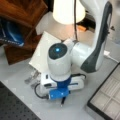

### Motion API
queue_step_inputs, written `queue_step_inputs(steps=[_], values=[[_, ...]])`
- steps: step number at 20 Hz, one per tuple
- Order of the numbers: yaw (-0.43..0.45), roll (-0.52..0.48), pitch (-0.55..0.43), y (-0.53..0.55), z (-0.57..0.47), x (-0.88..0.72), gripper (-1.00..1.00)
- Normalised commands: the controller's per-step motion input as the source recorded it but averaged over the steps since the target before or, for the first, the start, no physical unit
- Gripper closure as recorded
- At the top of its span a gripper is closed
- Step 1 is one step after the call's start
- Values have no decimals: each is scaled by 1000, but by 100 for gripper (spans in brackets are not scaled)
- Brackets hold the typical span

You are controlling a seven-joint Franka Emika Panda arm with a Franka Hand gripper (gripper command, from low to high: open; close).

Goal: Turn on the lamps. Open the box. Pick up the pen. Put it in the box.

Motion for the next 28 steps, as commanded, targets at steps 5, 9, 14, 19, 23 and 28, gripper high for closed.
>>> queue_step_inputs(steps=[5,9,14,19,23,28], values=[[28,-208,-95,160,-228,-210,100],[50,-186,-62,162,-203,-228,100],[38,-164,-27,168,-158,-234,100],[-3,-130,35,214,10,-250,100],[-75,-114,90,222,259,-239,100],[-104,-110,108,189,378,-152,100]])
